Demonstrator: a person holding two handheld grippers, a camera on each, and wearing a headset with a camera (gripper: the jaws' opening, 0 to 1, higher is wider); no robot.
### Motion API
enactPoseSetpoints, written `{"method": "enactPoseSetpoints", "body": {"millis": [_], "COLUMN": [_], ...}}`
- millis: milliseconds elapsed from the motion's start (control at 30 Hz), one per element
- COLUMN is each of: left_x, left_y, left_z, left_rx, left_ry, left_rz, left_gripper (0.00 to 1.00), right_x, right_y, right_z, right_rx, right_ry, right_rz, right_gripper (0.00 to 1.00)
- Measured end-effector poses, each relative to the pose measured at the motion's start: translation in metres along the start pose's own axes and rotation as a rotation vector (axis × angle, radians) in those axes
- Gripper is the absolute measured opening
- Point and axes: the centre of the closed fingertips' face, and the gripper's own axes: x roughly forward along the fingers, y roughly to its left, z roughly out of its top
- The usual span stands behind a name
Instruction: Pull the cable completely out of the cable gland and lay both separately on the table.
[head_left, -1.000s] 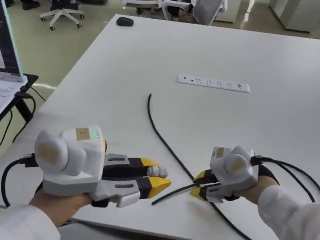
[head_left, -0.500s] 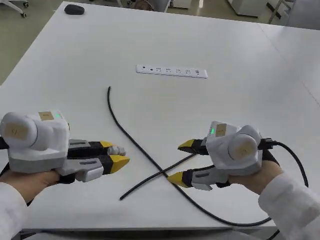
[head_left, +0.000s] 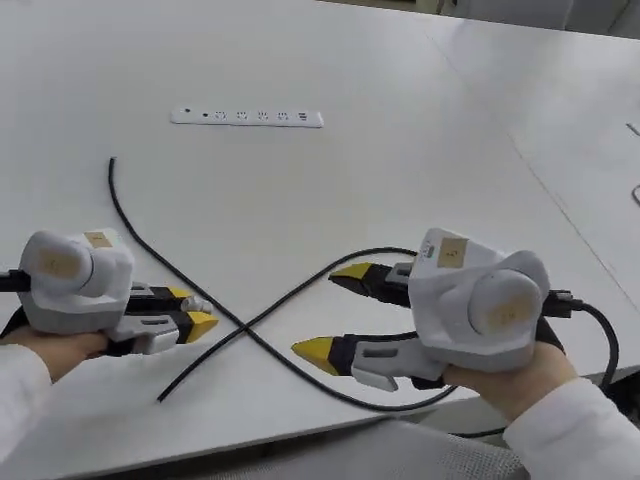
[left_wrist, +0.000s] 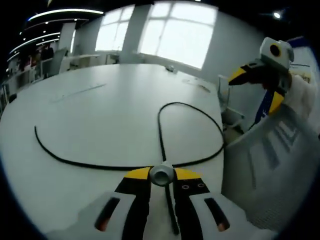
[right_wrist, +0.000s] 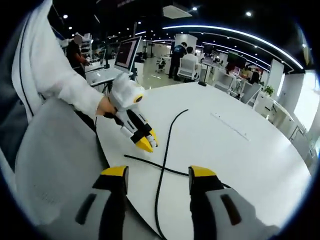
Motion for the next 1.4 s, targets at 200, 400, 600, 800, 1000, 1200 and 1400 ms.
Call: {"method": "enactPoseSetpoints", "body": {"millis": [200,400,600,800,1000,1200,1400], "left_x": [0.017,0.023,0.021,0.021,0.02,0.014,-0.003], "left_y": [0.014,0.012,0.012,0.011,0.01,0.01,0.011], "left_z": [-0.022,-0.027,-0.029,-0.028,-0.029,-0.022,-0.006], "left_rx": [0.005,0.004,0.01,0.051,0.048,0.057,0.06], "left_ry": [0.091,0.131,0.14,0.156,0.16,0.13,0.081], "left_rz": [0.056,0.055,0.061,0.067,0.066,0.071,0.084], "left_gripper": [0.18,0.18,0.18,0.18,0.18,0.18,0.22], "right_x": [-0.016,-0.018,-0.015,-0.017,-0.021,-0.025,-0.027], "right_y": [-0.007,0.003,0.003,0.003,0.005,0.007,0.007], "right_z": [-0.005,-0.011,-0.007,-0.005,-0.009,-0.015,-0.014], "right_rx": [0.122,0.144,0.175,0.166,0.202,0.2,0.187], "right_ry": [-0.036,-0.027,-0.047,-0.048,-0.053,-0.033,-0.031], "right_rz": [-0.072,-0.074,-0.076,-0.08,-0.083,-0.079,-0.071], "right_gripper": [0.49,0.49,0.48,0.48,0.5,0.52,0.54]}}
